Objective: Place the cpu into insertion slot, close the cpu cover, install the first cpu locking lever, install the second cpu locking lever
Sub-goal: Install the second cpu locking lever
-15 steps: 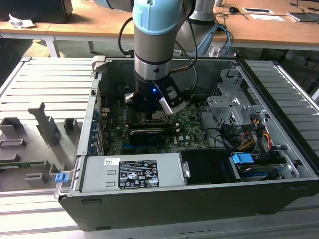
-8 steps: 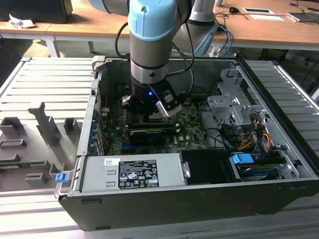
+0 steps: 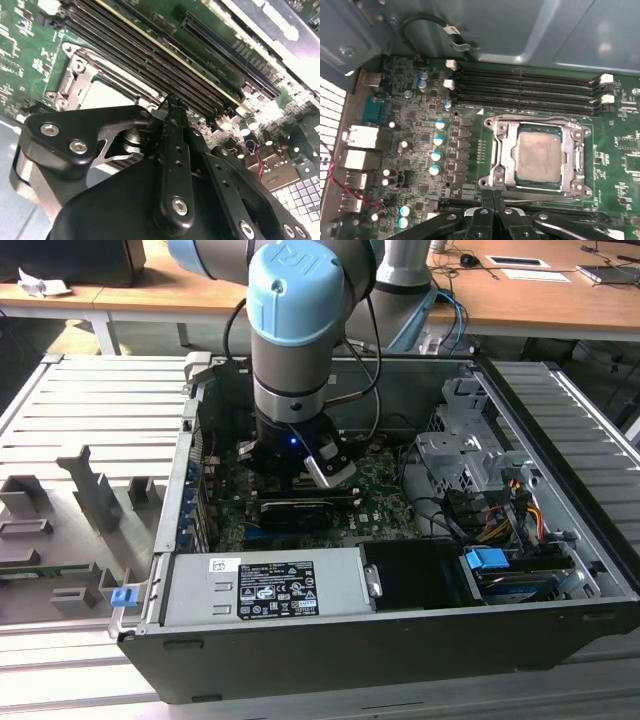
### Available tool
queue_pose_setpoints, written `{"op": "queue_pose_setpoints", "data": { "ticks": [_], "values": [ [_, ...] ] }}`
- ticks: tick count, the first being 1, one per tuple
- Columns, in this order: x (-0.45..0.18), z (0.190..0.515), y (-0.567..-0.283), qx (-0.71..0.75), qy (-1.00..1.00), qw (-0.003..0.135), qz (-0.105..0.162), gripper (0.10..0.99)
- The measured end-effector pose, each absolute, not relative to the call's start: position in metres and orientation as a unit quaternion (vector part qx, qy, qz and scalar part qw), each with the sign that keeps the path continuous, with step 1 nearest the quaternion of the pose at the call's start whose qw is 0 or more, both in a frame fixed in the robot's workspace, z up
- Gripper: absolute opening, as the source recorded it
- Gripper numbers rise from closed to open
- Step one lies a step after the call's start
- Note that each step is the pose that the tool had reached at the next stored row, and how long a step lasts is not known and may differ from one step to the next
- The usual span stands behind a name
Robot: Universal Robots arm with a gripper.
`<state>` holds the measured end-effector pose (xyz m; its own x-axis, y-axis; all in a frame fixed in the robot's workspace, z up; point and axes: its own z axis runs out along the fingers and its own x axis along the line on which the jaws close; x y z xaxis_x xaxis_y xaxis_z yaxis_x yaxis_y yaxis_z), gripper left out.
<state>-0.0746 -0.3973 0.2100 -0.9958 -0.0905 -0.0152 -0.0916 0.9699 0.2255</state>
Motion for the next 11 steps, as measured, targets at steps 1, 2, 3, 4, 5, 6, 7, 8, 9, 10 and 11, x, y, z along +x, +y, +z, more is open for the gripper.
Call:
{"op": "queue_pose_setpoints", "data": {
  "ticks": [1, 2, 3, 4, 5, 6, 7, 8, 9, 10, 11],
  "values": [
    [-0.075, 0.209, -0.398, -0.046, 0.992, 0.002, 0.116, 0.106],
    [-0.075, 0.208, -0.398, -0.046, 0.992, 0.003, 0.118, 0.106],
    [-0.075, 0.207, -0.398, -0.046, 0.992, 0.003, 0.119, 0.106],
    [-0.075, 0.205, -0.398, -0.046, 0.991, 0.003, 0.122, 0.106],
    [-0.075, 0.204, -0.398, -0.046, 0.991, 0.003, 0.124, 0.106],
    [-0.075, 0.203, -0.398, -0.046, 0.991, 0.003, 0.125, 0.106],
    [-0.075, 0.202, -0.398, -0.046, 0.991, 0.003, 0.127, 0.106],
    [-0.075, 0.201, -0.398, -0.046, 0.991, 0.003, 0.129, 0.106],
    [-0.075, 0.2, -0.399, -0.046, 0.99, 0.003, 0.131, 0.106],
    [-0.075, 0.199, -0.399, -0.046, 0.99, 0.003, 0.132, 0.106],
    [-0.075, 0.198, -0.399, -0.046, 0.99, 0.003, 0.136, 0.106]
  ]
}}
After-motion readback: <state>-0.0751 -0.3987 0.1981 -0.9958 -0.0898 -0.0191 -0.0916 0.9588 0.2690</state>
